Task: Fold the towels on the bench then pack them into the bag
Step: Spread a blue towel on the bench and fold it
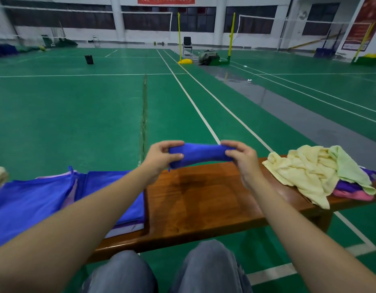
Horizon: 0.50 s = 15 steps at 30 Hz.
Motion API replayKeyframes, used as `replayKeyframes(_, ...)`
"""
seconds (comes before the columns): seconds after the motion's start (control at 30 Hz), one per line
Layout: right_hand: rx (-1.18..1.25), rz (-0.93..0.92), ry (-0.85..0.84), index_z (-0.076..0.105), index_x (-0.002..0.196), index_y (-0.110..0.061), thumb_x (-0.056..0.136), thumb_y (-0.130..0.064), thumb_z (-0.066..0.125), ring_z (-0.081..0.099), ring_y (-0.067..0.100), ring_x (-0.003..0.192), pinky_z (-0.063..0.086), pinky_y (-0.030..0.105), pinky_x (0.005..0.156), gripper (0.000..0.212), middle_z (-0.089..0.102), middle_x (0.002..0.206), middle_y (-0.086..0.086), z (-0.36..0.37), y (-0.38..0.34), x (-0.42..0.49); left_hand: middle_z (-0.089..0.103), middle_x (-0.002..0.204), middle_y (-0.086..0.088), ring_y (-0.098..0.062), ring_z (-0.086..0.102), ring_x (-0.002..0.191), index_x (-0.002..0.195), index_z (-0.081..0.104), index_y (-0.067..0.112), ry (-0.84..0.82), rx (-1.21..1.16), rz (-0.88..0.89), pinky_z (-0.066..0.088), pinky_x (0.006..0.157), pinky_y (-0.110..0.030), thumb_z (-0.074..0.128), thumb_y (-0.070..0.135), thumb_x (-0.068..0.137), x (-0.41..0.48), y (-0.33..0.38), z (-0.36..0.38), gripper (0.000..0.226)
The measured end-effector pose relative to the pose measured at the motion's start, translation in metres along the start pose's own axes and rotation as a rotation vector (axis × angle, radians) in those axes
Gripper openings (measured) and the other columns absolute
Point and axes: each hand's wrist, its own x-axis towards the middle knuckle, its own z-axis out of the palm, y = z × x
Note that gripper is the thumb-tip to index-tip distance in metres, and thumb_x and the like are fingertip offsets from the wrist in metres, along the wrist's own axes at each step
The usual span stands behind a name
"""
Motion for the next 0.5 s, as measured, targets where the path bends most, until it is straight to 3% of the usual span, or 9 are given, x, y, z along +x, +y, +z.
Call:
replayKeyframes(0.13,-0.192,0.244,-0.086,0.070,0.089,-0.011,0.090,0.001,0.050,0.056,0.016,0.091,0.044,0.020,0.070,0.024,0.065,0.090,-0.003,-0.008,0.053,-0.048,0.060,0.119,-0.015,-0.018,0.062,0.095,0.120,0.060,0.005,-0.098,0.150,-0.232,0.055,0.075,-0.018,0.064,-0.015,0.077,-0.032,-0.064,-0.008,0.048)
replayKeyframes(0.17,-0.248,0.305,-0.124,0.070,0.091,-0.010,0.091,-0.004,0.052,0.055,0.012,0.083,0.042,0.017,0.062,0.019,0.064,0.088,-0.003,-0.009,0.064,-0.057,0.060,0.117,-0.014,-0.022,0.061,0.096,0.119,0.061,0.007,-0.124,0.191,-0.298,0.054,0.076,-0.021,0.065,-0.014,0.077,-0.040,-0.076,-0.010,0.048)
replayKeyframes(0.23,-0.320,0.387,-0.173,0.066,0.096,-0.009,0.091,-0.009,0.055,0.050,0.007,0.070,0.038,0.013,0.049,0.012,0.060,0.082,-0.003,-0.012,0.080,-0.067,0.059,0.099,-0.008,-0.019,0.060,0.076,0.115,0.063,0.013,-0.151,0.219,-0.437,0.051,0.056,-0.022,0.066,-0.009,0.079,-0.053,-0.090,-0.010,0.043)
replayKeyframes(0.3,-0.365,0.416,-0.164,0.061,0.101,-0.007,0.091,-0.014,0.058,0.052,0.007,0.074,0.040,0.013,0.051,0.013,0.059,0.088,0.000,-0.012,0.090,-0.067,0.056,0.093,-0.005,-0.015,0.057,0.074,0.107,0.064,0.019,-0.114,0.195,-0.512,0.046,0.050,-0.024,0.068,0.000,0.081,-0.057,-0.099,-0.009,0.032)
replayKeyframes(0.43,-0.399,0.479,-0.053,0.052,0.103,-0.014,0.090,-0.030,0.058,0.058,0.020,0.084,0.044,0.026,0.056,0.022,0.060,0.101,0.007,-0.009,0.096,-0.054,0.062,0.105,-0.006,-0.020,0.061,0.091,0.100,0.061,0.016,0.058,0.048,-0.478,0.049,0.070,-0.034,0.067,0.013,0.085,-0.048,-0.107,-0.006,0.016)
replayKeyframes(0.5,-0.366,0.493,-0.023,0.050,0.099,-0.017,0.089,-0.030,0.060,0.060,0.023,0.084,0.045,0.028,0.054,0.020,0.061,0.103,0.011,-0.007,0.098,-0.046,0.059,0.109,-0.006,-0.023,0.059,0.095,0.102,0.060,0.019,0.116,0.018,-0.455,0.045,0.069,-0.033,0.066,0.015,0.086,-0.042,-0.109,-0.004,0.017)
